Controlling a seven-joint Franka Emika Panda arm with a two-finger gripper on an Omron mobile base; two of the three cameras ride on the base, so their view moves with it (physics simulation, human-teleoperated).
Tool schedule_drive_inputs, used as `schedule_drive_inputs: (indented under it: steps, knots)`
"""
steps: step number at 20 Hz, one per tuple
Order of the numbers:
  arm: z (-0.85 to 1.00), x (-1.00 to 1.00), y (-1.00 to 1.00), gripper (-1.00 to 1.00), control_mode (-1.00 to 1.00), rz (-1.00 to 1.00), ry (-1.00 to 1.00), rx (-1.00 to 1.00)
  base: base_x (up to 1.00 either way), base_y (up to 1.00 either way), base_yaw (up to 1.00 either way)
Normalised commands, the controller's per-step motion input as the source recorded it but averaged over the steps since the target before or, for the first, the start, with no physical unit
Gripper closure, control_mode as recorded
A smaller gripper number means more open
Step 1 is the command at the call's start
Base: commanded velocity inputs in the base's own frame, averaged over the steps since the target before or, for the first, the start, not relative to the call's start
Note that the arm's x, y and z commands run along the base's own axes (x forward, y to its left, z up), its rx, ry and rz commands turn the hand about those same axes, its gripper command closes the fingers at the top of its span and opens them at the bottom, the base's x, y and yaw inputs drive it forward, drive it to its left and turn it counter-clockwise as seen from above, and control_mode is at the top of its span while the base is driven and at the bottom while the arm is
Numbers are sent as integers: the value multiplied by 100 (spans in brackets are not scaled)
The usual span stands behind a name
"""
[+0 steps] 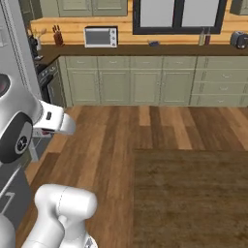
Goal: Take the strawberry from the fridge and place it on top of the pancake, located on the dining counter.
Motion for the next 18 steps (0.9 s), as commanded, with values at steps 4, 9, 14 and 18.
schedule_drive_inputs:
  steps: [4, 9, 14, 18]
  knots:
    - [0, 0, 0, 100, 100, 0, 0, 0, -58, -36, -31]
    - [0, 0, 0, 100, 100, 0, 0, 0, -97, -52, -22]
    - [0, 0, 0, 100, 100, 0, 0, 0, -100, -28, -8]
    - [0, 0, 0, 100, 100, 0, 0, 0, -100, -10, -15]
